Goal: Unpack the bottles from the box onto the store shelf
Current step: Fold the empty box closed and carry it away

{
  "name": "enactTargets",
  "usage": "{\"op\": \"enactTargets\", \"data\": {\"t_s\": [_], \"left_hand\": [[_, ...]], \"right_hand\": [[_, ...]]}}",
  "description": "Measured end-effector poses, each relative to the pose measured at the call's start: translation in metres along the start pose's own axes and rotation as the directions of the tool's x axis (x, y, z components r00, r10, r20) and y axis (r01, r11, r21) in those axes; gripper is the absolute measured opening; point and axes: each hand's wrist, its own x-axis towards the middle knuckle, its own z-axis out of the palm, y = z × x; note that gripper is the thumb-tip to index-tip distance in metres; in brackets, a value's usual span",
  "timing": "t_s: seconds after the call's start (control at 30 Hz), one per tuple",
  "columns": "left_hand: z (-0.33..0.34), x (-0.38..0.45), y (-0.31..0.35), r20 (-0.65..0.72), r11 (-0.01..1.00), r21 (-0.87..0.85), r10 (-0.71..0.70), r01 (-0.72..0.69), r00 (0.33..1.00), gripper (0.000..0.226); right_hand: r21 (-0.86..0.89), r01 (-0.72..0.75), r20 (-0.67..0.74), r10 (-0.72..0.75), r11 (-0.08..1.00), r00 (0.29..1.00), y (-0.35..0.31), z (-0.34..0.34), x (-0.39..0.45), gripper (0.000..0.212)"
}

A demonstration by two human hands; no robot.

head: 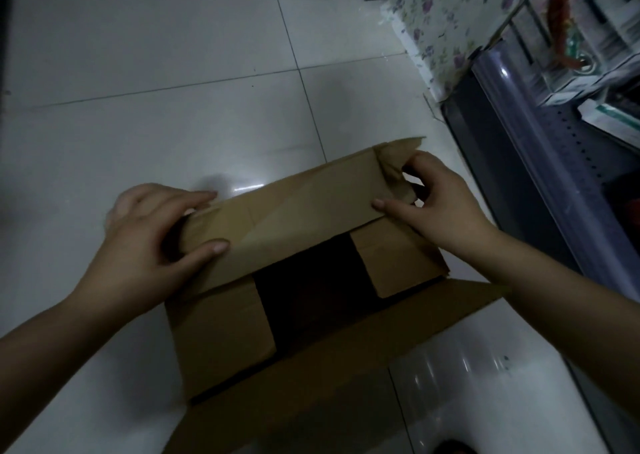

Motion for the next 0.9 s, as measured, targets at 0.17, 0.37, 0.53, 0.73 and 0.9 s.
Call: {"op": "enactTargets", "data": {"t_s": [0.17, 0.37, 0.53, 0.73, 0.9], "left_hand": [[0.010, 0.028, 0.029, 0.221, 0.993, -0.096, 0.092, -0.072, 0.971, 0.075], [0.026, 0.069, 0.068, 0.202, 0.956, -0.228, 0.233, -0.186, 0.951, 0.087], [0.041, 0.083, 0.082, 0.165, 0.911, -0.306, 0.337, -0.277, 0.927, 0.083], [0.044, 0.078, 0.076, 0.177, 0.905, -0.342, 0.325, -0.251, 0.929, 0.062], [0.039, 0.064, 0.069, 0.164, 0.932, -0.310, 0.247, -0.187, 0.955, 0.065]], "right_hand": [[0.022, 0.067, 0.130, -0.069, 0.998, 0.989, -0.009, 0.009, 0.003, 0.054], [0.001, 0.168, 0.211, -0.164, 0.986, 0.964, -0.008, 0.014, 0.000, 0.053], [-0.035, 0.234, 0.230, -0.220, 0.972, 0.948, -0.008, 0.015, -0.002, 0.040], [-0.023, 0.219, 0.269, -0.205, 0.975, 0.941, -0.009, 0.016, -0.002, 0.038], [0.178, 0.025, 0.328, -0.084, 0.984, 0.941, -0.013, 0.008, 0.000, 0.031]]}}
